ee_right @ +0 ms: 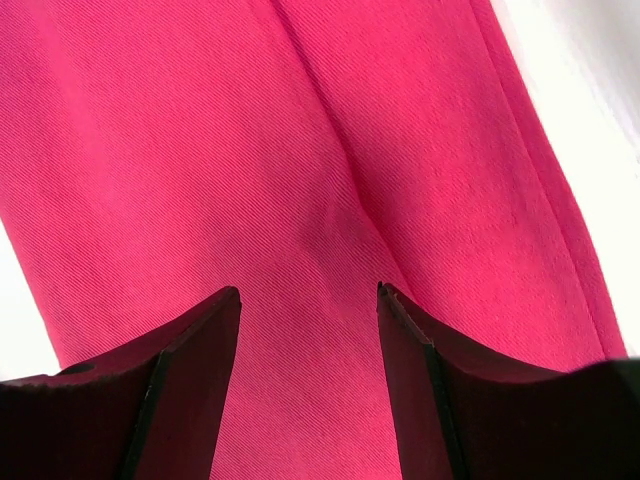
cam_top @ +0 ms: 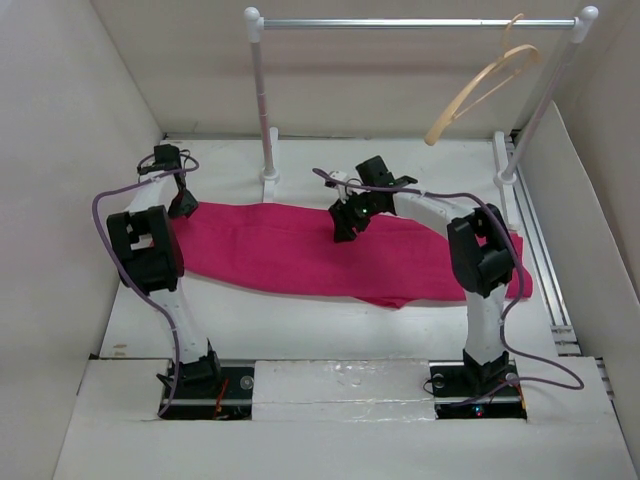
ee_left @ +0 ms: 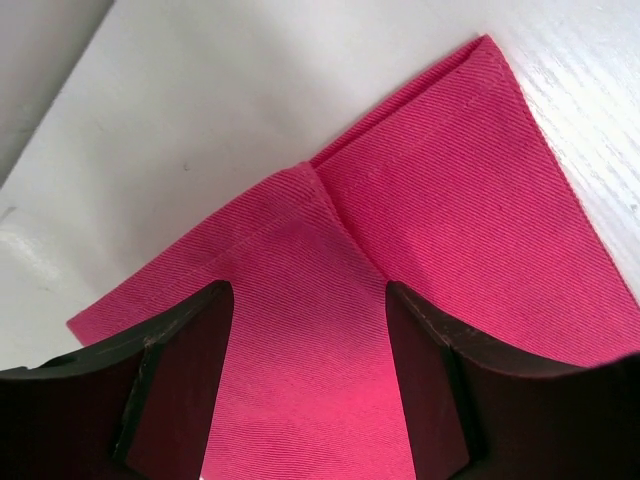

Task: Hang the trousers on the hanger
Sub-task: Fold the trousers

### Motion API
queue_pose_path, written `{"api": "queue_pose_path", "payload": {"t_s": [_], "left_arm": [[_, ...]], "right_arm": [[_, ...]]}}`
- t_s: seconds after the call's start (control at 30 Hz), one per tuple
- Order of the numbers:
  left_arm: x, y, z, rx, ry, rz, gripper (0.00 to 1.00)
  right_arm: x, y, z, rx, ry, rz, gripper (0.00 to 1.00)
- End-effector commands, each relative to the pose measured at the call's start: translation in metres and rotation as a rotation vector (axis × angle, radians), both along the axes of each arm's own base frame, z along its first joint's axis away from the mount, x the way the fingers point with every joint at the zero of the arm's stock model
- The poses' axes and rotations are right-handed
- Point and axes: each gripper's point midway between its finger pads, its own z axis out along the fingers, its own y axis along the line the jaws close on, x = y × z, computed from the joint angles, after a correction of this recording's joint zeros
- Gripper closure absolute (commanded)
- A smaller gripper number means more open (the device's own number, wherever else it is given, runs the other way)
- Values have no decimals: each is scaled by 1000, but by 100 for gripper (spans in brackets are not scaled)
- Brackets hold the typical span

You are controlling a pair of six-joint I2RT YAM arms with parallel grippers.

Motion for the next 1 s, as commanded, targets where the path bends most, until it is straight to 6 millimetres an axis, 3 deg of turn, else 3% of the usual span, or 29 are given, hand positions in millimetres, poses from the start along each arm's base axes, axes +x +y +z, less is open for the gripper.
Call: {"api": "queue_pose_path", "payload": {"t_s": [0.0,0.33,0.57,0.63,0.67,0.73,0.8,0.83,0.93,0.97], "left_arm": [[6,13,18,60,-11,18,41],[17,15,9,56,1,22,50],[17,16,1,56,15,26,73],[18,17,2,60,11,27,79],[18,17,3,60,8,27,90],[17,17,4,64,6,33,100],[17,17,7,67,-4,33,100],[15,17,10,68,-7,34,100],[13,17,18,75,-29,42,100],[15,17,30,79,-70,50,100]], "right_arm": [[13,21,31,43,-85,40,37],[20,27,-1,17,-25,62,37],[26,32,-16,9,-6,68,40],[29,29,-16,9,2,63,46],[29,29,-17,10,5,65,49],[28,29,-16,13,0,62,67],[26,28,-13,18,0,58,89],[24,27,-14,19,4,57,94],[21,31,-2,34,-24,51,100],[17,29,7,46,-32,42,100]]}}
